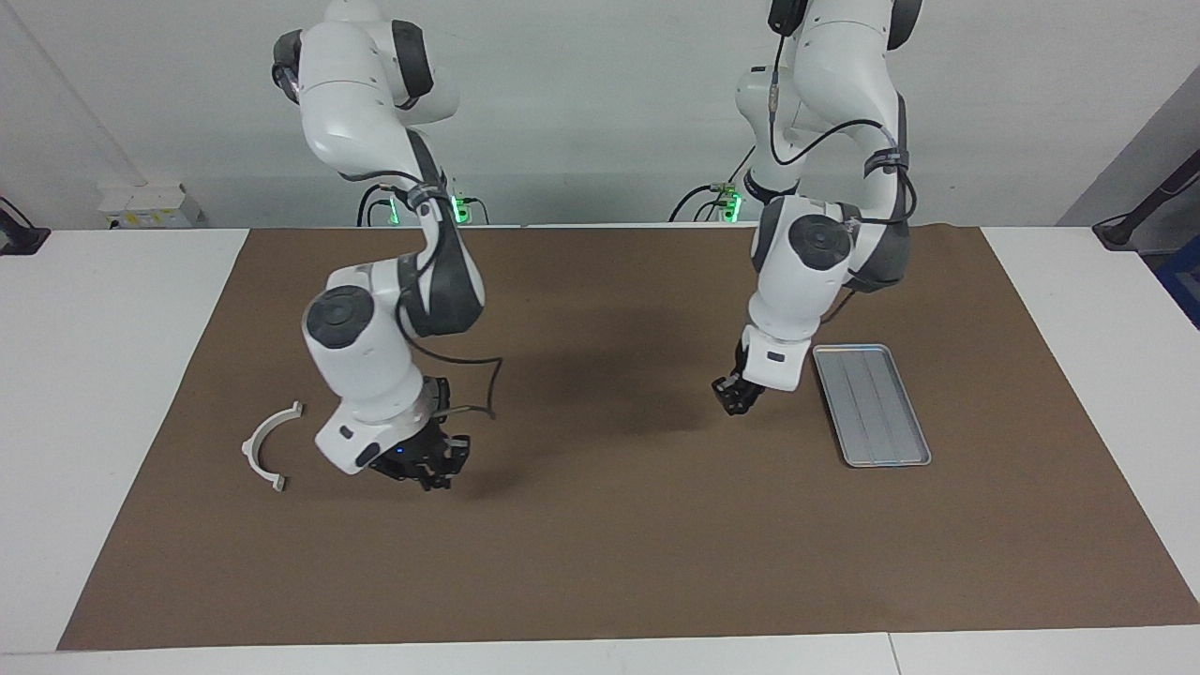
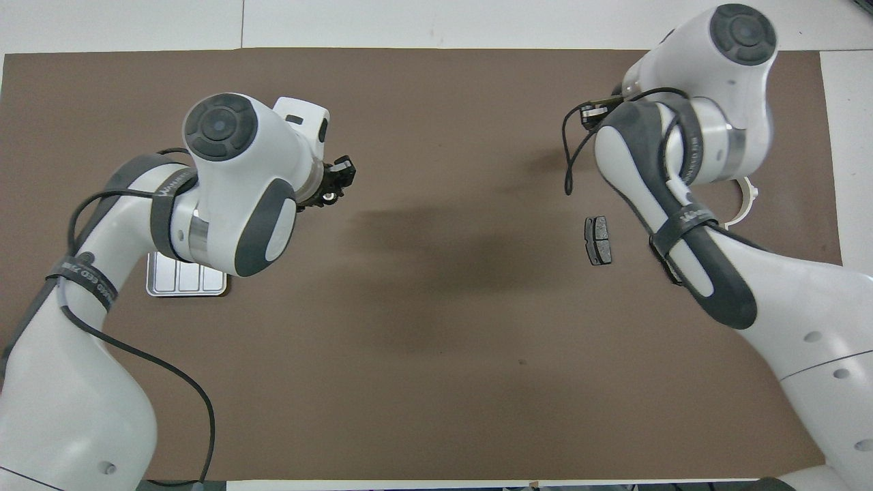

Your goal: Place bearing gear from tray to pile

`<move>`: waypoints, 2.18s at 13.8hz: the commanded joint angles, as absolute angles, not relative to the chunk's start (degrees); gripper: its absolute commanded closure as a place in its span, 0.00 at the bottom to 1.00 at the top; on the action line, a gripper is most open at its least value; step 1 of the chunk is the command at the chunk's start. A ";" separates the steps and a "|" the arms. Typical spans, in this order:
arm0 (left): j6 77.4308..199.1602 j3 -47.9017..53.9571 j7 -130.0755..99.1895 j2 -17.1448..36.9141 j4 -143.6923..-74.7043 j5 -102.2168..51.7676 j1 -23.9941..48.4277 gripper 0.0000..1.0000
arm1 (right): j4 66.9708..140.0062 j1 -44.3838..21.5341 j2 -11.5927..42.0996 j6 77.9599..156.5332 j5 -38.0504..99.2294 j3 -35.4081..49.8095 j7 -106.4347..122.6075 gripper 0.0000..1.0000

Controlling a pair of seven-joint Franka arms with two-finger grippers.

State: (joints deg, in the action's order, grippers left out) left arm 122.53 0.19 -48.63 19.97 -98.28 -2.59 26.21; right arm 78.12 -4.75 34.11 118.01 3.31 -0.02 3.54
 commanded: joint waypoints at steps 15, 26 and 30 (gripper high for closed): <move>125.15 -1.32 -61.26 32.69 -90.97 -0.62 35.42 1.00 | 104.85 6.33 21.80 126.82 0.18 0.79 18.28 1.00; 127.96 -1.41 -62.93 32.52 -93.42 -0.53 36.65 1.00 | 107.23 6.24 24.26 133.42 -0.79 0.88 17.84 1.00; 126.75 -1.49 -63.02 32.43 -92.99 -0.44 36.56 0.00 | 106.79 6.24 24.43 133.42 -0.70 0.88 15.92 0.71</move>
State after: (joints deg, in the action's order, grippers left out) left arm 126.37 -0.75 -61.74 32.98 -92.03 -1.41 35.83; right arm 106.36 5.64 24.55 132.00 0.10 0.23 17.17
